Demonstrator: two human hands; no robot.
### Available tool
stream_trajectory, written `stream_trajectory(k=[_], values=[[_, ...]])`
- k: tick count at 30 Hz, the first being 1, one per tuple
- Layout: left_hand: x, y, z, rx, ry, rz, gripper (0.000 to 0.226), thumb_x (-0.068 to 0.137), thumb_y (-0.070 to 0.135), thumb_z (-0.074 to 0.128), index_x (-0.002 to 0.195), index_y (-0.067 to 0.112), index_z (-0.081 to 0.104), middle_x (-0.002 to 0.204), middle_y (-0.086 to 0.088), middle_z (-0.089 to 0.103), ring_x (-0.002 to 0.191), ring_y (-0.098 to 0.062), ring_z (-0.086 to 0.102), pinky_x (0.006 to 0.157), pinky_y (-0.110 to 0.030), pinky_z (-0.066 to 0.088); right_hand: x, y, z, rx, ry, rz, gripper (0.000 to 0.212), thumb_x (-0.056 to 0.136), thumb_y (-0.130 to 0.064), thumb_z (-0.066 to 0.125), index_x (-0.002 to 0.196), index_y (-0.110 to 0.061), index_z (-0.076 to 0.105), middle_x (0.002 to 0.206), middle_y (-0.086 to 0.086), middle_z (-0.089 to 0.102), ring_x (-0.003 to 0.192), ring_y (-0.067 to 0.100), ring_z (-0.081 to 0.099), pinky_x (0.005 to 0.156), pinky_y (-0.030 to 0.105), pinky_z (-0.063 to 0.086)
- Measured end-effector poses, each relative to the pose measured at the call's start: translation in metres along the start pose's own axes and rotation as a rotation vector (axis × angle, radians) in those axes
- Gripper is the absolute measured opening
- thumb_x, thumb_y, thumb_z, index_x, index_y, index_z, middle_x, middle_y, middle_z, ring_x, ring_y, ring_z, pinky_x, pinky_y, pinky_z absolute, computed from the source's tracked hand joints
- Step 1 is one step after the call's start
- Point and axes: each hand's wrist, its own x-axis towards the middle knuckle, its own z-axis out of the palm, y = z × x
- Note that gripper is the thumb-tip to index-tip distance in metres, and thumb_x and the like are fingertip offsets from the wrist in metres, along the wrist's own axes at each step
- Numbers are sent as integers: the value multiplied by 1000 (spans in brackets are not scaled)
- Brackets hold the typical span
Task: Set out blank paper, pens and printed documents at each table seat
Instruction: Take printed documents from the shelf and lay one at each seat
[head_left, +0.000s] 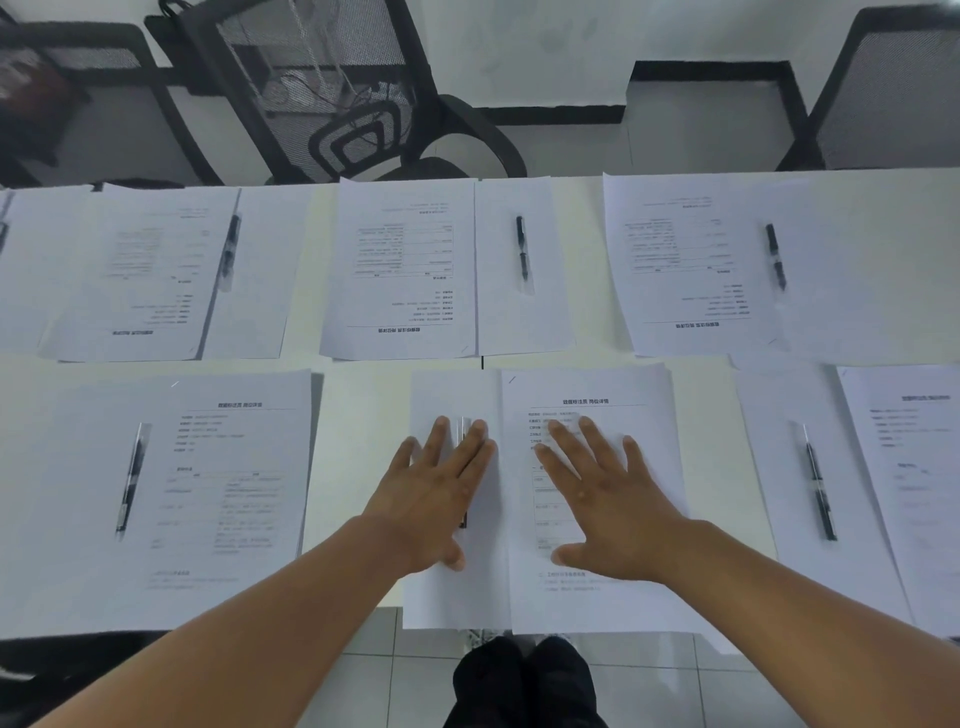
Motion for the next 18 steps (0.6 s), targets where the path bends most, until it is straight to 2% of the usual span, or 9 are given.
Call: stream_trajectory(k=[18], values=[[3,-2,2,-19,21,3,143,88,63,81,167,22,-31,173,2,-41,163,-40,-28,136,-59,5,5,0,-1,18,18,14,121,91,-77,58,167,-30,-24,170,-4,-44,156,30,-42,129,67,-8]])
